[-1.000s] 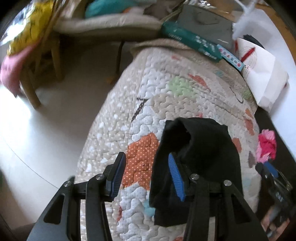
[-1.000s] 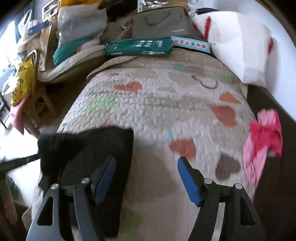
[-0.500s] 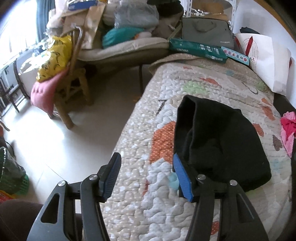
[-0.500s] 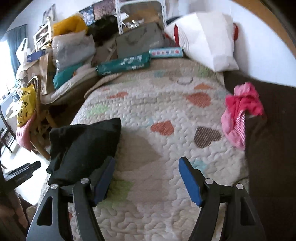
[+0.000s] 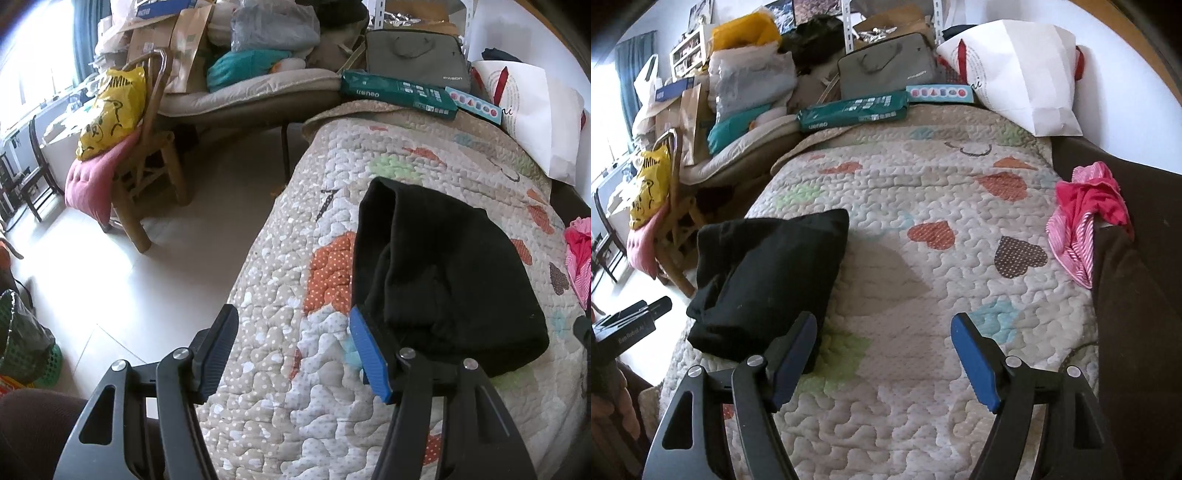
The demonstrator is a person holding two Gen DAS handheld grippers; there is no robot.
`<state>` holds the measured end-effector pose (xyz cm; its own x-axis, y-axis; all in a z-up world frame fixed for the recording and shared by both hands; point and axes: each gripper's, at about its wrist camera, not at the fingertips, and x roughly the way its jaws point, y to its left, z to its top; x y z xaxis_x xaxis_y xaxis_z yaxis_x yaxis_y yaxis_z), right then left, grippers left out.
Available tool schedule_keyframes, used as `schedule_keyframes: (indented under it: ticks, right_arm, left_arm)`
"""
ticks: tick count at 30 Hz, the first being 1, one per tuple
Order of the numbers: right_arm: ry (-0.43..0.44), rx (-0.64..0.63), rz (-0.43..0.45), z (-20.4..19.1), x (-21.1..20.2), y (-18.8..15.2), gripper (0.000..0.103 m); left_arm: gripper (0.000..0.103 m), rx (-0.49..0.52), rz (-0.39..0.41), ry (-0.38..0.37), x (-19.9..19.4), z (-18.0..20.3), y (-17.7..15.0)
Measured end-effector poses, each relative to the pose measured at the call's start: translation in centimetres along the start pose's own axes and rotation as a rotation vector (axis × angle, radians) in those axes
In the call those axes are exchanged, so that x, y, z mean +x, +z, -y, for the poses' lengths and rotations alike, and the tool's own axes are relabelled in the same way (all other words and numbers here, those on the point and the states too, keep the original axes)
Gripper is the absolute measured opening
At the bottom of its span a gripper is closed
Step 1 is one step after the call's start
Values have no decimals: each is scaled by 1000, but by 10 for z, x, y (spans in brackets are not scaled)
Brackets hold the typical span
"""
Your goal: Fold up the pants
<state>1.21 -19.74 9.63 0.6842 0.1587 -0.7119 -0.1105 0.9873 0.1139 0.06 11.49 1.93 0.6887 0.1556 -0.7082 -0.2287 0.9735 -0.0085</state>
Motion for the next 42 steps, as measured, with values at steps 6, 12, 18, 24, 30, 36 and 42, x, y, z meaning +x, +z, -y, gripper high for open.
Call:
schedule_keyframes:
  ticks: [6,12,18,24,30,36,42]
  right_arm:
    - [8,-17,-47,-8,15,6,80]
    - [40,-15,-77,-16,29,26,80]
    - [52,-32,-88,-26,41,34,80]
    - [53,-41,-102,-29,50,33,80]
    - [59,-19,-109,-24,58,38,80]
    - [127,9,-112,-15,68,48,82]
    - [172,69,-150,-6,88,51,83]
  left_arm:
    - [63,4,-26,-11,5,3,0]
    - [63,10,-42,-19,7,6,0]
    - [63,8,-63,-25,11,6,-1]
    - [63,-2,-83,-31,15,6,-1]
    - [63,-92,-101,-120,14,-8,10]
    - [63,-151,-188,-245,35,-9,42]
    - [64,-181,-275,-346,68,11,66]
